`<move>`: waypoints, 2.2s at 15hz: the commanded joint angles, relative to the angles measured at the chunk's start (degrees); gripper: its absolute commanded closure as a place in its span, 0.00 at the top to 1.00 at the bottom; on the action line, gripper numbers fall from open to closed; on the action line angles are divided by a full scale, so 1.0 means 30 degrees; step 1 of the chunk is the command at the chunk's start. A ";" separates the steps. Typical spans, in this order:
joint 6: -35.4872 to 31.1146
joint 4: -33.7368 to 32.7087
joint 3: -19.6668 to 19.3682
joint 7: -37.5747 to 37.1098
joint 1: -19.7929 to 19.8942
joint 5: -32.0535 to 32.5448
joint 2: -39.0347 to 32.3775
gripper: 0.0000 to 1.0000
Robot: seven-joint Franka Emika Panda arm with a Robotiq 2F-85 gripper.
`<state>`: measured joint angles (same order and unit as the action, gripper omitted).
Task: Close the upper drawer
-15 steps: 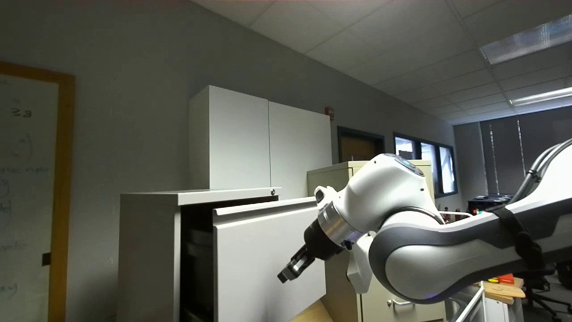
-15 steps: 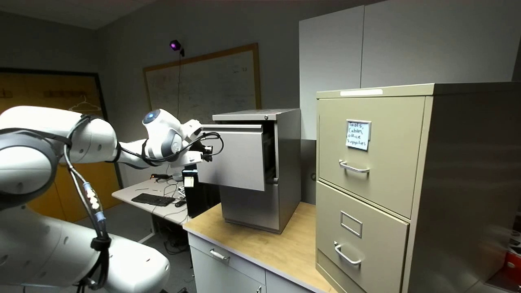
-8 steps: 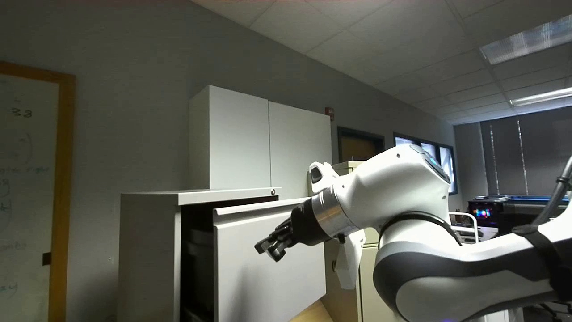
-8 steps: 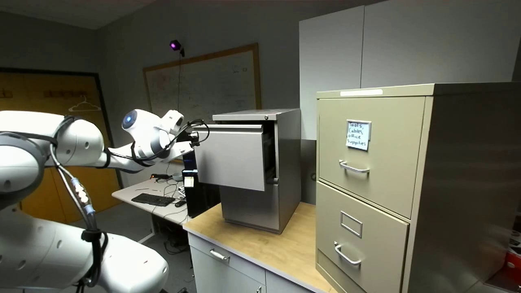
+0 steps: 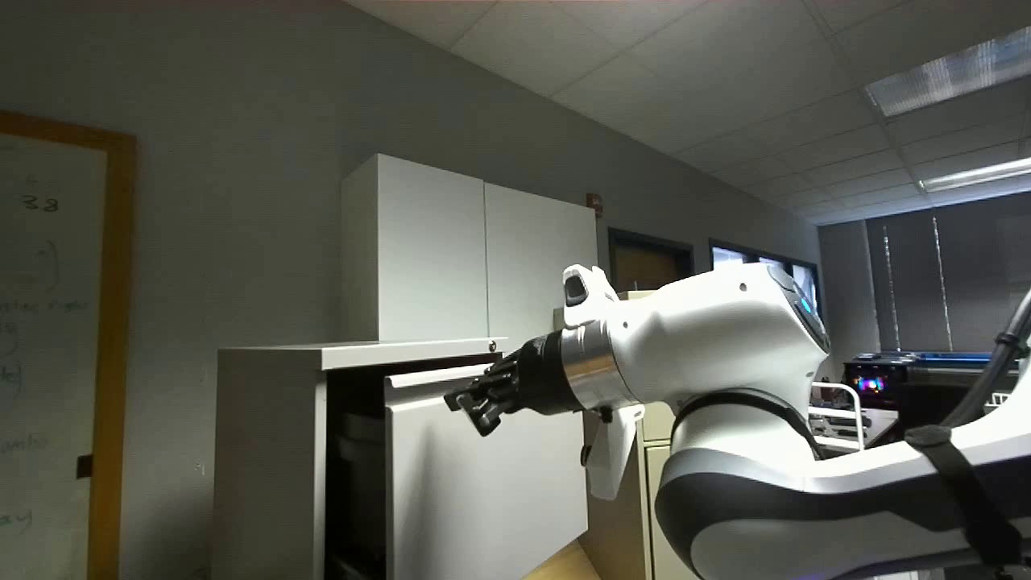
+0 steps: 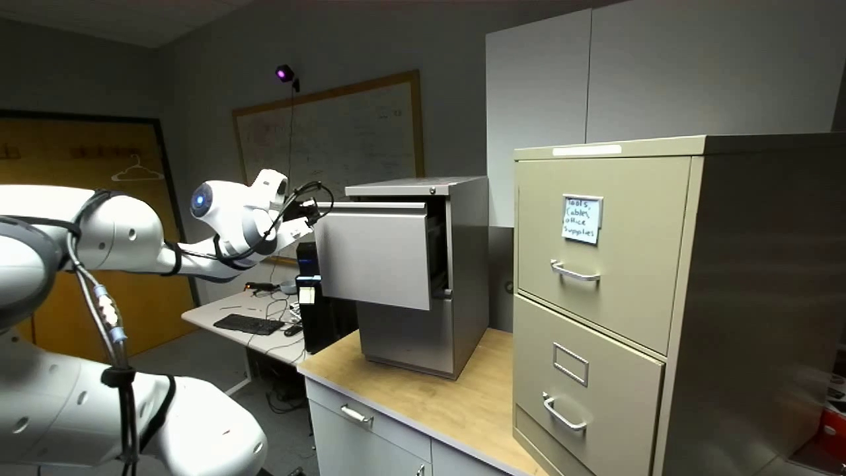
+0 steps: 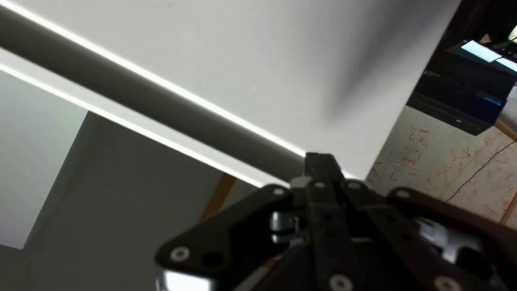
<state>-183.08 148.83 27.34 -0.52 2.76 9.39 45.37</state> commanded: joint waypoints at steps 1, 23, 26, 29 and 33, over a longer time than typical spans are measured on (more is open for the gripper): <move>-0.0997 -0.1156 0.0815 0.0032 0.1815 0.0162 -0.0616 0.00; 0.0587 -0.7073 0.6975 -0.1194 0.9128 -0.0065 -0.7357 0.00; 0.1219 -0.8319 0.8696 -0.1356 1.0911 0.0119 -0.8060 0.00; 0.1850 -0.9443 1.0392 -0.1359 1.2469 0.0228 -0.8779 0.00; 0.2733 -1.0796 1.2773 -0.1283 1.4697 0.0441 -0.9561 0.00</move>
<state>-177.31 121.34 60.34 -3.63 42.11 9.04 20.08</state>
